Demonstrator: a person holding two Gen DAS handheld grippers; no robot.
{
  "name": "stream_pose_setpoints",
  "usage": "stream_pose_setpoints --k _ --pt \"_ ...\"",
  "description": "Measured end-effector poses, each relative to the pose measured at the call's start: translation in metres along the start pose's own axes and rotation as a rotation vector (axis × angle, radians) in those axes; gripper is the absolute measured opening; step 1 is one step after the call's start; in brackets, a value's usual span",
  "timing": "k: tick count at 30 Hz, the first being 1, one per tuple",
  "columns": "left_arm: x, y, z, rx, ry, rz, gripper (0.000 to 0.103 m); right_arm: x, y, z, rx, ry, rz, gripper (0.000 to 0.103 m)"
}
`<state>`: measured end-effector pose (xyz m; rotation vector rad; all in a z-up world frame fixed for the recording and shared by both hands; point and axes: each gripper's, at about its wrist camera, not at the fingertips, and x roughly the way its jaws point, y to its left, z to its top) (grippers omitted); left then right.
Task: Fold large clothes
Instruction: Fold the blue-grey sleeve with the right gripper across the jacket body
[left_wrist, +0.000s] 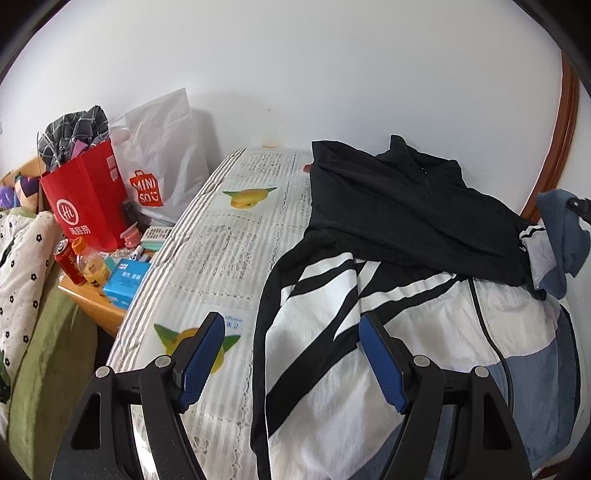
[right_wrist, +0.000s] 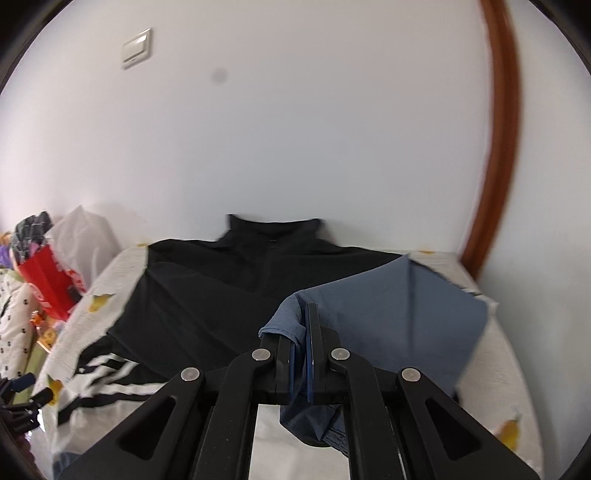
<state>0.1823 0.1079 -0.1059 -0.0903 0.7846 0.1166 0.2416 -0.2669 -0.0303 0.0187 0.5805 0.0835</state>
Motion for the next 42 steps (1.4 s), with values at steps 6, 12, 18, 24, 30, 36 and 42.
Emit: stream_pose_setpoints --k 6,12,18,24,30,36,42 --pt "0.015 0.004 0.005 -0.025 0.012 -0.016 0.073 0.042 0.051 0.002 -0.036 0.029 0.129 0.005" --pt "0.03 0.003 0.003 -0.021 0.047 -0.018 0.073 0.088 0.09 -0.008 -0.057 0.088 0.188 0.005" --pt "0.036 0.003 0.002 -0.013 0.065 -0.018 0.073 0.119 0.095 -0.026 -0.053 0.149 0.164 0.043" --pt "0.028 -0.003 0.004 0.006 0.054 -0.023 0.073 0.117 0.078 -0.049 -0.088 0.221 0.11 0.078" --pt "0.017 -0.01 0.007 0.013 0.037 -0.02 0.073 0.096 0.07 -0.074 -0.141 0.244 0.094 0.079" --pt "0.007 -0.025 0.006 0.037 0.026 -0.03 0.073 0.062 0.06 -0.094 -0.136 0.24 0.092 0.079" --pt "0.0 -0.053 0.007 0.068 0.027 -0.066 0.073 0.024 0.024 -0.105 -0.043 0.209 0.077 0.079"
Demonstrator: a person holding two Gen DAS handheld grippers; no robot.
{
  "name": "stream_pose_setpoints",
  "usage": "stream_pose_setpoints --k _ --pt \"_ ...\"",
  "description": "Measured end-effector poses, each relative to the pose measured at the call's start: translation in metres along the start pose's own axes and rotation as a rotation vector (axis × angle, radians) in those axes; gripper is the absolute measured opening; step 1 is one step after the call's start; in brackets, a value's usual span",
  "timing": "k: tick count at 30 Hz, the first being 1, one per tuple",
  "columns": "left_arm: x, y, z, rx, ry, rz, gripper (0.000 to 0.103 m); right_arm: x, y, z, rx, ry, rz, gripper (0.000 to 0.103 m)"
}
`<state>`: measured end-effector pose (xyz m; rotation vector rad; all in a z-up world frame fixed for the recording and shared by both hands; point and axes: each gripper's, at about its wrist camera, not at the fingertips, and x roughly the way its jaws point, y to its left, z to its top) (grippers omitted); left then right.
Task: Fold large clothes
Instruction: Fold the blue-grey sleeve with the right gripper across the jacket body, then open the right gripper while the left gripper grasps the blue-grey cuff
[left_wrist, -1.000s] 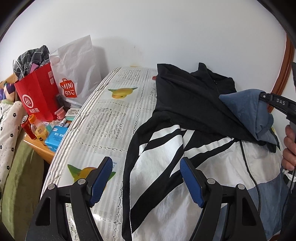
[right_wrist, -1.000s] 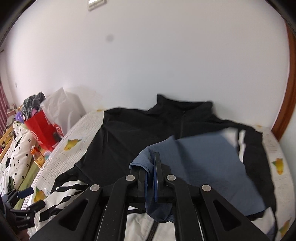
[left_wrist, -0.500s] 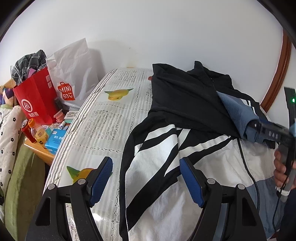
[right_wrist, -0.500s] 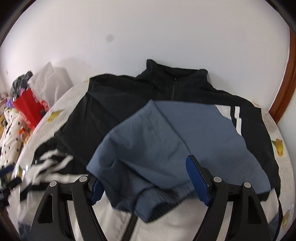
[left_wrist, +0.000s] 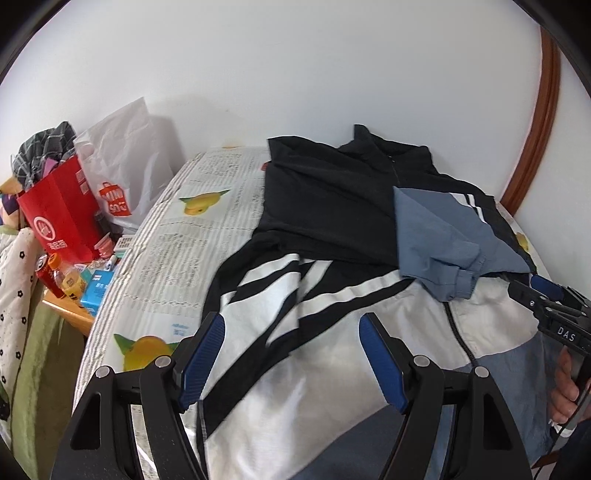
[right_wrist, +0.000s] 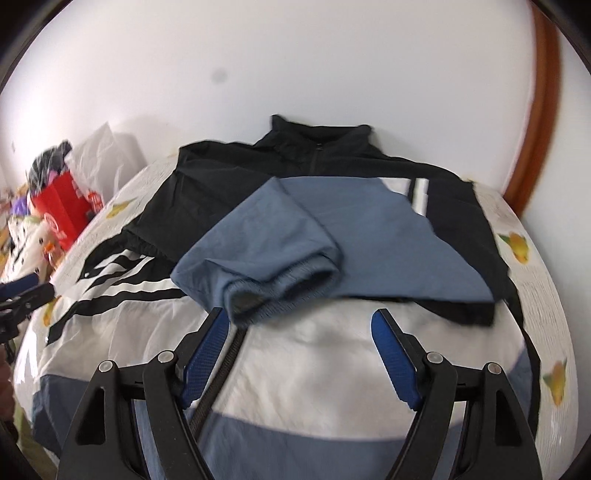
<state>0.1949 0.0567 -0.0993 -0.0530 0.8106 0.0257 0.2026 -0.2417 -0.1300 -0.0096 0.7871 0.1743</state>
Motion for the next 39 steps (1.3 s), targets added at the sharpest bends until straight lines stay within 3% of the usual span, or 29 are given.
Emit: stream_pose_setpoints --k 3,5,7,8,17,24,36,39 --pt "0.0 -0.018 0.003 0.031 0.0 -0.023 0.073 -0.014 -0.022 -0.005 0.042 -0.007 -0.018 0.078" --pt "0.002 -0.033 0.007 0.049 0.002 -0.042 0.073 -0.022 -0.037 -0.008 0.06 -0.017 -0.044 0.066" --pt "0.006 -0.047 0.012 0.069 0.011 -0.048 0.073 -0.029 -0.054 -0.011 0.071 -0.01 -0.074 0.045" --pt "0.007 -0.057 0.015 0.087 0.007 -0.053 0.073 -0.03 -0.058 -0.011 0.076 -0.005 -0.08 0.045" --pt "0.028 -0.141 0.034 0.211 -0.004 -0.113 0.073 -0.051 -0.126 -0.024 0.138 -0.033 -0.127 0.044" --pt "0.065 -0.196 0.035 0.311 0.043 -0.137 0.073 -0.051 -0.168 -0.031 0.192 -0.04 -0.137 0.045" --pt "0.123 -0.218 0.024 0.35 0.134 -0.101 0.073 -0.023 -0.197 -0.049 0.245 0.003 -0.157 0.045" --pt "0.126 -0.217 0.024 0.355 0.128 -0.09 0.064 -0.018 -0.196 -0.048 0.247 0.011 -0.155 0.045"
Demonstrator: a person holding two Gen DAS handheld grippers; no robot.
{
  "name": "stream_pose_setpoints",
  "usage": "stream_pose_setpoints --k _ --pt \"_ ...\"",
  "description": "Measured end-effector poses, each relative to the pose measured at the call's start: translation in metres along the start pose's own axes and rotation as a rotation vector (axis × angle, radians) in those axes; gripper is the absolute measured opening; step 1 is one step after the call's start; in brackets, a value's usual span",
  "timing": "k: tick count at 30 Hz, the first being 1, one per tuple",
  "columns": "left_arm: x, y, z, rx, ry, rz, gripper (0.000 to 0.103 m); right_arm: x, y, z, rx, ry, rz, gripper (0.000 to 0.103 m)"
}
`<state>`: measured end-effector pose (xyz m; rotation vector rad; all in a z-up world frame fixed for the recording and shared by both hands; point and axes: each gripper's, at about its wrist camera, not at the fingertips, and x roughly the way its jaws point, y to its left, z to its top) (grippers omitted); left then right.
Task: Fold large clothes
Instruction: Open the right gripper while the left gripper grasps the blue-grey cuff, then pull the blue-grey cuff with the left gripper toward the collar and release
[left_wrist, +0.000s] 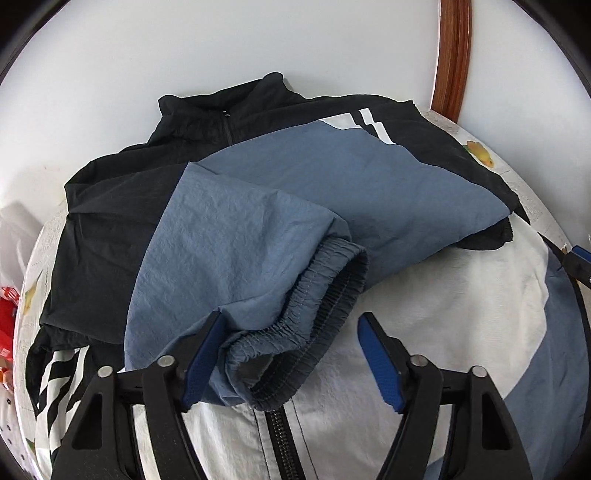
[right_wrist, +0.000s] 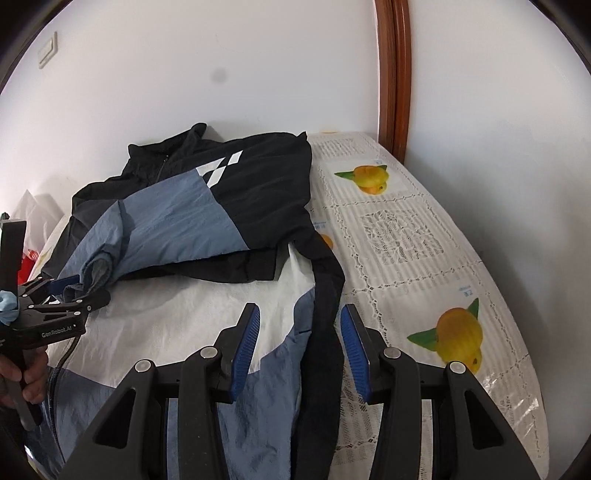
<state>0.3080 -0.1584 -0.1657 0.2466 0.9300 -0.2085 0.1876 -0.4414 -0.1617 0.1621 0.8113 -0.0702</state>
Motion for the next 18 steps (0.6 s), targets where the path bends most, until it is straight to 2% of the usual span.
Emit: stream_pose_setpoints --k 5,7,9,18 --pt "-0.006 0.008 0.001 -0.006 -0.006 -0.014 0.035 -0.003 0.009 0.003 -0.014 -0.005 -0.012 0.045" --pt "-0.013 0.011 0.001 -0.009 -0.017 -0.019 0.029 -0.007 0.014 0.004 -0.019 -0.01 -0.01 0.045" --pt "-0.023 0.018 0.001 -0.014 -0.038 -0.021 0.012 -0.014 0.02 0.006 -0.027 -0.019 -0.01 0.045" --pt "-0.061 0.081 0.003 -0.109 -0.114 0.006 0.009 -0.028 0.061 0.026 -0.062 -0.053 0.009 0.045"
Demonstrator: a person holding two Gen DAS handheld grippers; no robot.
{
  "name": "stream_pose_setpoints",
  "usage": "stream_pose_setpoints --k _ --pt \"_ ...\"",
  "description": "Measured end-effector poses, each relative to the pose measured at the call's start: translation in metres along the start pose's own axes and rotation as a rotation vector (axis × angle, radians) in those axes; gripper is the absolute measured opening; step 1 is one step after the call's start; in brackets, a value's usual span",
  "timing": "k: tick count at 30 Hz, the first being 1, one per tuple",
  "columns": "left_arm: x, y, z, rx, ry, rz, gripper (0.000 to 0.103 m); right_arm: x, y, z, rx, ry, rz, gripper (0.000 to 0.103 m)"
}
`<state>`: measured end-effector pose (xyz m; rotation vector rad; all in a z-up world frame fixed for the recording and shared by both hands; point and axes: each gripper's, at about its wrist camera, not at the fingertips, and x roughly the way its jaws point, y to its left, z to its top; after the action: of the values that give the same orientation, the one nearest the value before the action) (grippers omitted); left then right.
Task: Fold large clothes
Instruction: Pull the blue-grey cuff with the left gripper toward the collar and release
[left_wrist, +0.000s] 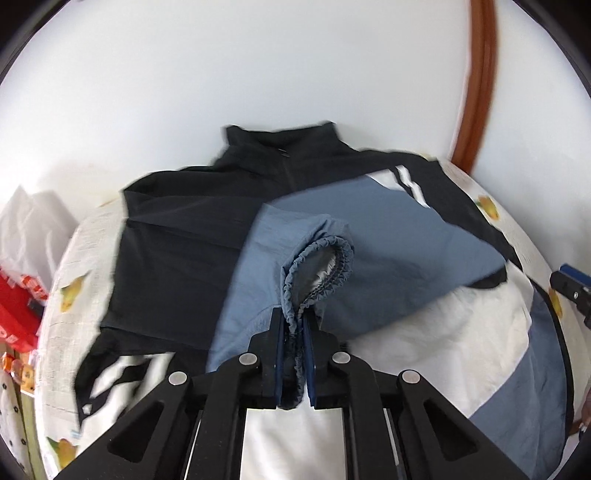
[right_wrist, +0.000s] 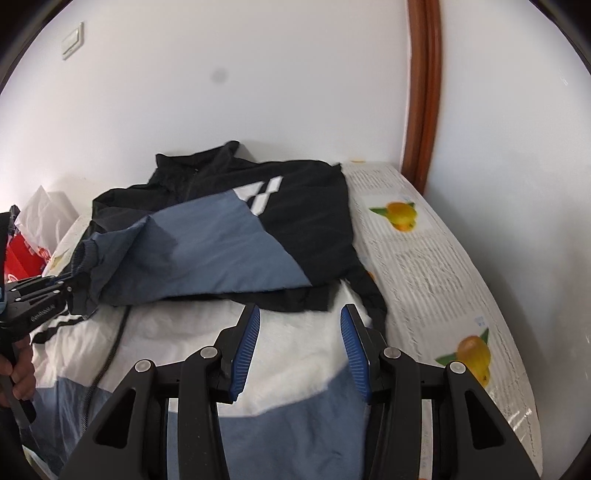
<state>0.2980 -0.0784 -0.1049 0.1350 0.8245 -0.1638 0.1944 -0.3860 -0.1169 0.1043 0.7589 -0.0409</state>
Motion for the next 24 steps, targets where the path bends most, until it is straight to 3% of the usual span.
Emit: stream_pose_setpoints --k 6,12,20,24 --pt "-0.013 0.055 0.013 -0.075 -0.044 0.035 0.009 0.009 0.037 0.023 -0.031 -0.017 0.008 0.045" --pt "0.0 0.093 0.019 -0.125 -0.043 0.056 0.009 0.031 0.069 0.039 -0.046 -0.01 0.014 0.045" --pt "0.028 0.127 0.013 -0.186 0.007 0.075 0.01 0.079 0.074 0.039 -0.044 0.048 -0.023 0.046" --pt "0.037 0.133 0.005 -0.198 0.024 0.095 0.016 0.1 0.067 0.034 -0.034 0.08 -0.044 0.052"
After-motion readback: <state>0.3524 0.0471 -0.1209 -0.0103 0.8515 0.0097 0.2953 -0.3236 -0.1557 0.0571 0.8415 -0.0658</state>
